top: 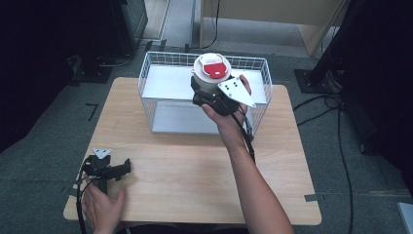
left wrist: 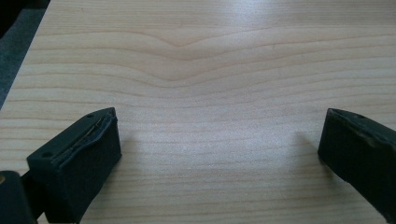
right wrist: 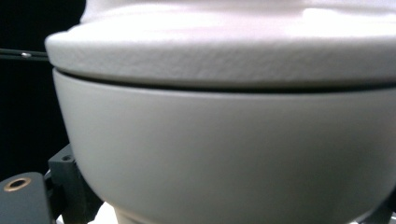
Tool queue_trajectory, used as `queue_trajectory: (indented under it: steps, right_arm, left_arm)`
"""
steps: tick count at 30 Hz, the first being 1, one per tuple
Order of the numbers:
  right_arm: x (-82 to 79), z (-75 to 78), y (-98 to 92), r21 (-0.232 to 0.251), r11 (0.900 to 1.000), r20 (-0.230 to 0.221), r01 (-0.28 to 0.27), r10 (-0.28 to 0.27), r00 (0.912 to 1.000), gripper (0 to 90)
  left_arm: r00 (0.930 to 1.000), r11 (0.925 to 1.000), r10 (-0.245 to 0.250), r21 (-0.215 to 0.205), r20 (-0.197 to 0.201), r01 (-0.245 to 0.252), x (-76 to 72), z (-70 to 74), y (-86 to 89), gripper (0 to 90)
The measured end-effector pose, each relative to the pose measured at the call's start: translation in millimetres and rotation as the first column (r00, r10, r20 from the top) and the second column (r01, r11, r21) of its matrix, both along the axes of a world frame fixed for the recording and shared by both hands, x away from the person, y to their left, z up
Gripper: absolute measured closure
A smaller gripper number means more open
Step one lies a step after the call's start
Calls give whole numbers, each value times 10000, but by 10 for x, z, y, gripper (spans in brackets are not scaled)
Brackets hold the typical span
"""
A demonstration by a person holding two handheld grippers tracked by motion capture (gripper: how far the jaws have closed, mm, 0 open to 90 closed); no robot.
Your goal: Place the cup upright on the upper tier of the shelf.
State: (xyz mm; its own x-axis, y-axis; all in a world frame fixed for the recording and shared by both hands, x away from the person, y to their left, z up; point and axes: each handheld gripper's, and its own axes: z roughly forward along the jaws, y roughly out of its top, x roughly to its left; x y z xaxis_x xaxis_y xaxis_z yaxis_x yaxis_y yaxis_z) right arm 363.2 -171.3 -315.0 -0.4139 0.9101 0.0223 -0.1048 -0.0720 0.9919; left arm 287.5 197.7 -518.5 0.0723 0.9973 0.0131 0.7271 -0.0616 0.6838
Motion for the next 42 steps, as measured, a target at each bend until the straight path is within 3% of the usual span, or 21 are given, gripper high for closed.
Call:
queue_trajectory:
  steps: [20,42]
  right_arm:
    - [601,33,-14,-155,9952,-752,964,-973,9924,72]
    - [746,-18,-11,-172,9958,-1418,905,-920,9856,59]
  left_arm:
    - [10000,10000,22,-17,14,-22,0,-2,-2,0]
    - [10000,10000,-2,-7,0,2,0,-1,-1,0]
